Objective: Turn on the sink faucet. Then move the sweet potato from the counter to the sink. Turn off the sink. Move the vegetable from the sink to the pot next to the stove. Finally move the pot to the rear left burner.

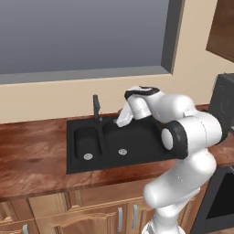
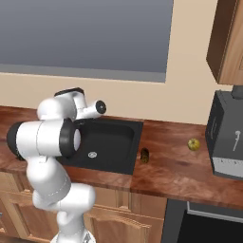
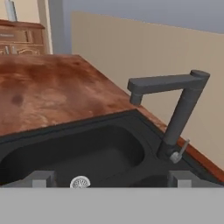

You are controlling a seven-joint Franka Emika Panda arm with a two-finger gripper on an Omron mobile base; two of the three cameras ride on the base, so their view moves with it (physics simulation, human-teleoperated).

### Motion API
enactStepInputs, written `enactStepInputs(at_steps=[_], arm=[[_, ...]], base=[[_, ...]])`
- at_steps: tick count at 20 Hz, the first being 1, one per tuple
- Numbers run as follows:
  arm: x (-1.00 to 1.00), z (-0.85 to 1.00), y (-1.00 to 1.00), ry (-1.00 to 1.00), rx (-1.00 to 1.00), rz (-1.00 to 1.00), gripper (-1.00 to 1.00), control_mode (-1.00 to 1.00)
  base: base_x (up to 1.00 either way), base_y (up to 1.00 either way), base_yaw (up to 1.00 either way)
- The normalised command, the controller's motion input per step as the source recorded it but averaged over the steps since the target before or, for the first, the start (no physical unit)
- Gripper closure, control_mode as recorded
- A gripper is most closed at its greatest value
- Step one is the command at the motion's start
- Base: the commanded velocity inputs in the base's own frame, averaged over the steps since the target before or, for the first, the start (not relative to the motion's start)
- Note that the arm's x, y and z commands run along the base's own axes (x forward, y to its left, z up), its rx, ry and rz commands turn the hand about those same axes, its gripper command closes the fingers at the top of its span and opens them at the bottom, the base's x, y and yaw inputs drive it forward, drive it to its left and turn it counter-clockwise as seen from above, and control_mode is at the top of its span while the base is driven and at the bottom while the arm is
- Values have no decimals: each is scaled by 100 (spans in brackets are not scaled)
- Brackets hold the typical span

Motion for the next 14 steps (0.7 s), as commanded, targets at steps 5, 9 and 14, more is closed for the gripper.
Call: enactStepInputs(at_steps=[5, 9, 14], arm=[[31, -9, 4, -7, 0, 4, -100, -100], [32, -6, 1, -6, 0, 3, -100, -100], [30, -7, 4, -2, 0, 2, -100, -100]], base=[[0, 0, 0], [0, 0, 0], [0, 0, 0]])
